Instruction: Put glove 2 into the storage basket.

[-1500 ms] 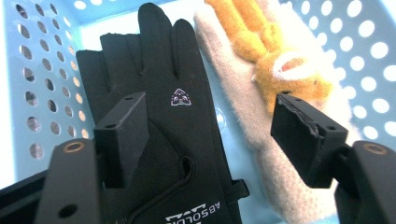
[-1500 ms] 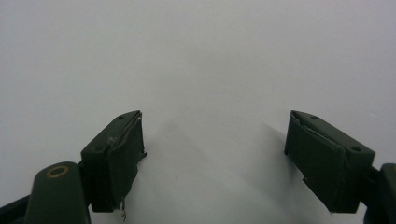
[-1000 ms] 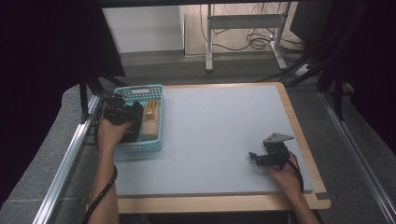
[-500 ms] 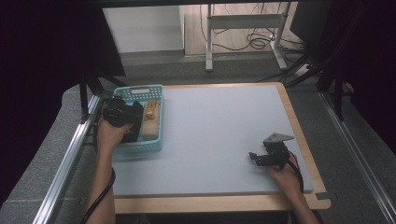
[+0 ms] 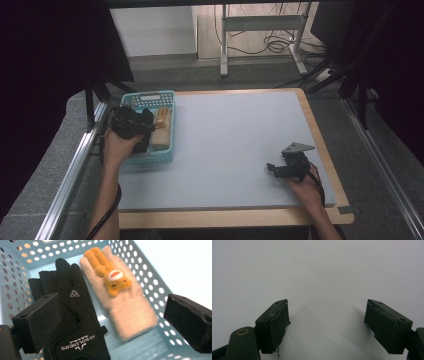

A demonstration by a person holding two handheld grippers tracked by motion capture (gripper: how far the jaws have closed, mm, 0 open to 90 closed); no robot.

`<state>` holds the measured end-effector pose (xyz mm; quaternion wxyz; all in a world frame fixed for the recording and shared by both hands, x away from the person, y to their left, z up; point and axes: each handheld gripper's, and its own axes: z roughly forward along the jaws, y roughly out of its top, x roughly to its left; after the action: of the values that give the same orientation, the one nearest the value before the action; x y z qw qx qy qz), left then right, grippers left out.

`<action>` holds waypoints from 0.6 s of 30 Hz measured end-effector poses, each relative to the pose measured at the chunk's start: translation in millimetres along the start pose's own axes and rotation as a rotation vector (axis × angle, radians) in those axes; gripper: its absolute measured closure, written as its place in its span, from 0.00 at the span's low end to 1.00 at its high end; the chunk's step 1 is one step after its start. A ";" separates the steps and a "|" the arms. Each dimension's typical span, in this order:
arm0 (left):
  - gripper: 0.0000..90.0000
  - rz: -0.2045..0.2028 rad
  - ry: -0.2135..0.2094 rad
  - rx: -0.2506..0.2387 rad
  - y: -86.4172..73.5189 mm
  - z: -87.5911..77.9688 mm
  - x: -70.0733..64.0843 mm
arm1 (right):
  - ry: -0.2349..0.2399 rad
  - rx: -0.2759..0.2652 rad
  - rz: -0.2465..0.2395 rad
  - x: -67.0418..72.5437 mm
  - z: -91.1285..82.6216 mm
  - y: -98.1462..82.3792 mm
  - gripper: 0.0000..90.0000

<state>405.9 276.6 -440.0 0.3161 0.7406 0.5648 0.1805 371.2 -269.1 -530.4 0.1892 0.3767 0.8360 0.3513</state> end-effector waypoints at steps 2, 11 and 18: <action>0.02 0.001 -0.009 -0.010 -0.9 -2.9 -2.2 | 0.000 0.000 0.000 0.0 0.0 0.0 0.21; 0.01 0.012 -0.053 -0.035 -4.6 -12.1 -10.0 | 0.000 0.000 0.000 0.0 0.0 0.0 0.21; 0.00 0.045 -0.064 -0.036 -6.6 -15.4 -19.7 | 0.000 0.000 0.000 0.0 0.0 0.0 0.21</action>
<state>385.7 263.1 -431.4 0.3432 0.7526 0.5344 0.1739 371.2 -269.1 -530.4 0.1894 0.3767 0.8360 0.3512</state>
